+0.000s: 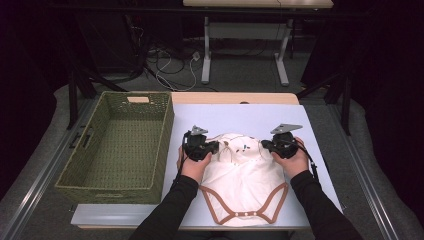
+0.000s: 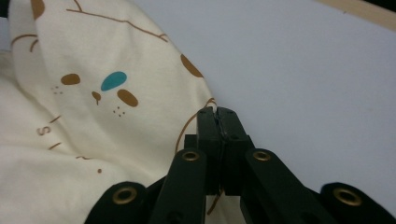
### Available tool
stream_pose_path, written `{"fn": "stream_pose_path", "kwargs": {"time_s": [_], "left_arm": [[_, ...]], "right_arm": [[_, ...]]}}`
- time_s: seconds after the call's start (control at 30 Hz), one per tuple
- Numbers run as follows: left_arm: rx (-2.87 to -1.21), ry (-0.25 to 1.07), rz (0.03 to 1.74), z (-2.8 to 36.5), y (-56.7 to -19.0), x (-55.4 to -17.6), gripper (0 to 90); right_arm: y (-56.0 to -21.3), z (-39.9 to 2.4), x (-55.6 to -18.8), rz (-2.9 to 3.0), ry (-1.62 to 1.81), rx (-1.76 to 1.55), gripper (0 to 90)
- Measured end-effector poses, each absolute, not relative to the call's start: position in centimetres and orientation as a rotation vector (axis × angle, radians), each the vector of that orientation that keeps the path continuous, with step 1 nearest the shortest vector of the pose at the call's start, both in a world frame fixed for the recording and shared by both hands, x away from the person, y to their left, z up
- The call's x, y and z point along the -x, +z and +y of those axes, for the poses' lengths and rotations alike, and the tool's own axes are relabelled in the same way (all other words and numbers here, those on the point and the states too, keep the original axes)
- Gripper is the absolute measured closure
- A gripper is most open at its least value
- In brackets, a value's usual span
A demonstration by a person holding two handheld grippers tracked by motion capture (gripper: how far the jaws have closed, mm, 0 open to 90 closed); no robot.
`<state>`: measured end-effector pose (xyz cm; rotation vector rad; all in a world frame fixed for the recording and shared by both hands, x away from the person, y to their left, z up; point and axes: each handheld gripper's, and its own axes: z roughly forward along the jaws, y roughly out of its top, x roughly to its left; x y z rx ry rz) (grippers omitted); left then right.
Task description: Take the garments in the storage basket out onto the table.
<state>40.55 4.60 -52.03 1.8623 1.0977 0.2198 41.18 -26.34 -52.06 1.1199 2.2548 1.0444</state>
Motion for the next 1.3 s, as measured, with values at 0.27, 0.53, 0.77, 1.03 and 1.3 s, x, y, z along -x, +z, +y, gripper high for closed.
{"fn": "stream_pose_path", "kwargs": {"time_s": [0.27, 0.53, 0.77, 1.03, 1.3], "left_arm": [[-1.825, 0.267, 1.087, 5.8, -50.4, -39.9, 84.9], [-1.856, 0.27, 1.045, 6.3, -49.2, -38.0, 84.9], [-1.946, 0.266, 0.989, 6.4, -49.2, -35.4, 84.9], [-2.008, 0.244, 0.942, 6.9, -50.4, -32.8, 84.8], [-2.047, 0.187, 0.955, 7.5, -52.9, -31.2, 84.7]], "right_arm": [[-49.2, -27.8, -37.6, 2.149, 1.169, -1.095, 89.6], [-48.6, -28.1, -33.2, 2.157, 1.23, -1.044, 89.6], [-49.3, -28.1, -29.7, 2.202, 1.222, -1.024, 89.6], [-50.6, -27.8, -27.1, 2.291, 1.192, -1.019, 89.6], [-52.1, -27.1, -25.1, 2.379, 1.155, -1.024, 89.6]]}}
